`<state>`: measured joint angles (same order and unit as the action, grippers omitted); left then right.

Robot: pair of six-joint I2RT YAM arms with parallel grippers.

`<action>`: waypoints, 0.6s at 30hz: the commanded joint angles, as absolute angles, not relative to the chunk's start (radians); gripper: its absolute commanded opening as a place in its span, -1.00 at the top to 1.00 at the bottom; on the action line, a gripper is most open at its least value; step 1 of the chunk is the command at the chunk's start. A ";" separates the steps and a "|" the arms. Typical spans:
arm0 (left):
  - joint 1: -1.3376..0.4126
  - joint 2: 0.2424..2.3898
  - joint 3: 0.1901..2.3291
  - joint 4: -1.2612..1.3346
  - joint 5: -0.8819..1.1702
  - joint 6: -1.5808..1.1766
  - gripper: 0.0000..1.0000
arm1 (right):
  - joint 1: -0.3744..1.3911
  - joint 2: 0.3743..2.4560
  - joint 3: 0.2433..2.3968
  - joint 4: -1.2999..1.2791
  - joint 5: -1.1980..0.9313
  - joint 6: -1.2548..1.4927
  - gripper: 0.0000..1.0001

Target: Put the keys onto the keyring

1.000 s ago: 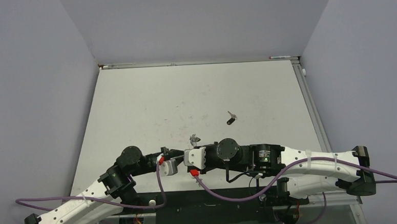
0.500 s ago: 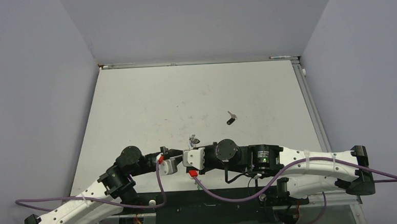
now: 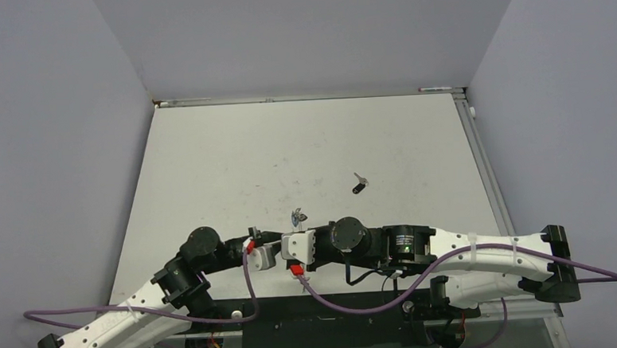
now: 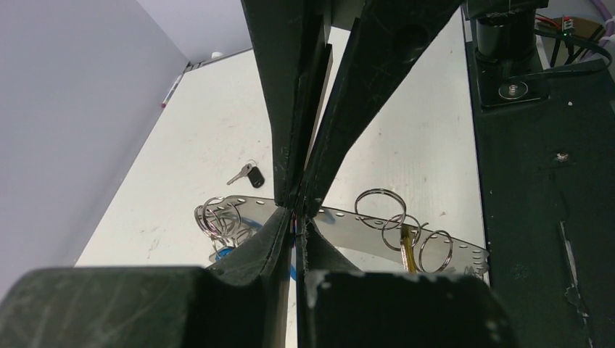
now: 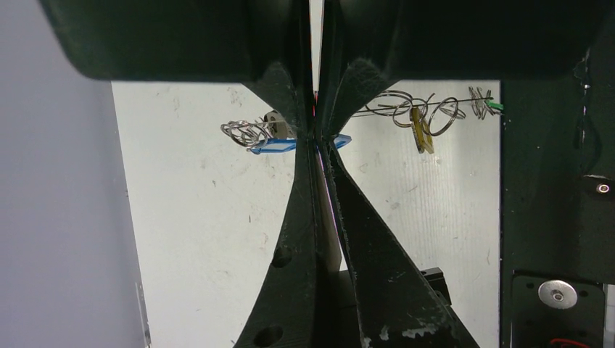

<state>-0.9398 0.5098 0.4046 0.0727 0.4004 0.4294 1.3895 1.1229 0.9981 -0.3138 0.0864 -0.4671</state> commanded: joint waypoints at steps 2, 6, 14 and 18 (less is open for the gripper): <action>-0.939 0.477 0.451 0.142 0.420 0.419 0.99 | 1.384 1.082 0.964 -0.210 0.126 -0.474 0.89; -0.928 0.440 0.437 0.171 0.427 0.408 0.53 | 1.350 0.958 0.864 -0.025 0.065 -0.462 0.89; -0.865 0.411 0.413 0.263 0.515 0.336 0.19 | 1.286 0.812 0.728 0.280 -0.099 -0.364 0.89; -0.837 0.413 0.403 0.329 0.558 0.299 0.17 | 1.260 0.810 0.733 0.286 -0.166 -0.331 0.89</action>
